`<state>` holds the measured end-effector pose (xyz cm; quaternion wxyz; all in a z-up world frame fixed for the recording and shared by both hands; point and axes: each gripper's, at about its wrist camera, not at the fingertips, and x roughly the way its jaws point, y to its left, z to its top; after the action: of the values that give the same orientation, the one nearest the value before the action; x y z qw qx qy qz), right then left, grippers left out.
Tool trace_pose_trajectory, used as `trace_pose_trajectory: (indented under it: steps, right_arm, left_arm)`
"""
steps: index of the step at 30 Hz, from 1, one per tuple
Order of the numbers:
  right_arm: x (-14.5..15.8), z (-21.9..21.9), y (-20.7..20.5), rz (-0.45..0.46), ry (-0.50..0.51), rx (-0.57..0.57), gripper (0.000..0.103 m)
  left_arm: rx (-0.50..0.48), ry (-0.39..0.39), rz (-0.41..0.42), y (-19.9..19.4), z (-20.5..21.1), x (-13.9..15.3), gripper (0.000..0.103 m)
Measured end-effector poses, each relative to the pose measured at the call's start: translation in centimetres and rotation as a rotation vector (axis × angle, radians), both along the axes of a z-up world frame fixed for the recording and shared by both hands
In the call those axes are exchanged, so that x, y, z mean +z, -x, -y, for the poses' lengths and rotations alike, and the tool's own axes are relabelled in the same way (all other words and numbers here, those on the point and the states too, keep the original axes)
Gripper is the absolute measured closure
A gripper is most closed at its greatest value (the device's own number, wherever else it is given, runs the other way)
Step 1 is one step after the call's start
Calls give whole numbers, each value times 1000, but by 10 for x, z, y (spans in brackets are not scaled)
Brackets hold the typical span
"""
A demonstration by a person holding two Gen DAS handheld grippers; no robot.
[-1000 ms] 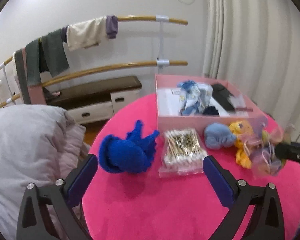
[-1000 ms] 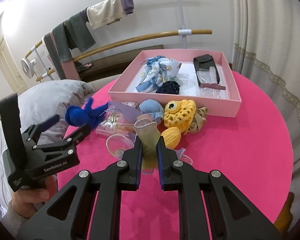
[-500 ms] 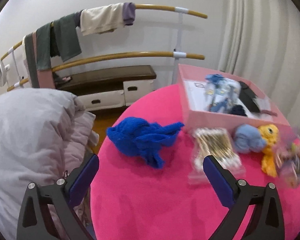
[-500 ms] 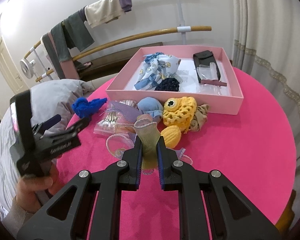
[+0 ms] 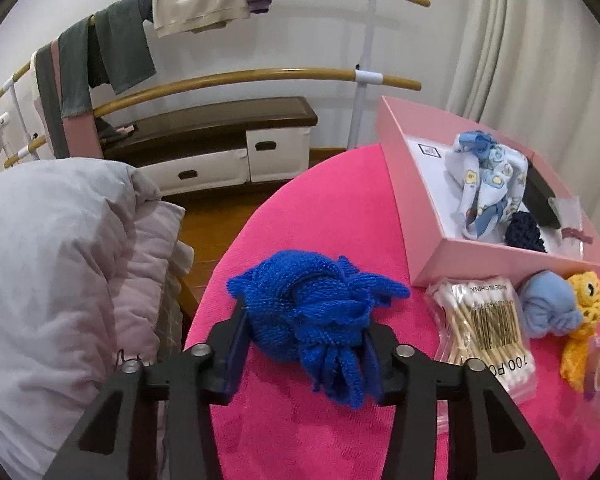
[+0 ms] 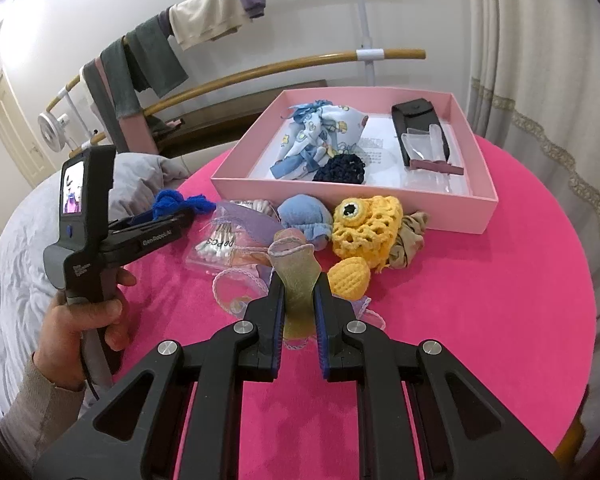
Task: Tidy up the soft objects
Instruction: 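Lift the blue knitted toy and pink fabric flower off the table with both grippers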
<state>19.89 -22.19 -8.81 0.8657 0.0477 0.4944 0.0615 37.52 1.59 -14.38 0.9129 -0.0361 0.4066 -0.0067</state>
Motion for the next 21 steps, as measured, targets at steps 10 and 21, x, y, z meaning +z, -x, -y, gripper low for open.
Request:
trace_pose_trajectory:
  steps: [10, 21]
  right_arm:
    - [6, -2, 0, 13, 6, 4, 90]
    - [28, 2, 12, 61, 8, -8, 90]
  left_arm:
    - [-20, -7, 38, 38, -1, 16, 63]
    - [-85, -1, 105, 103, 17, 57, 63]
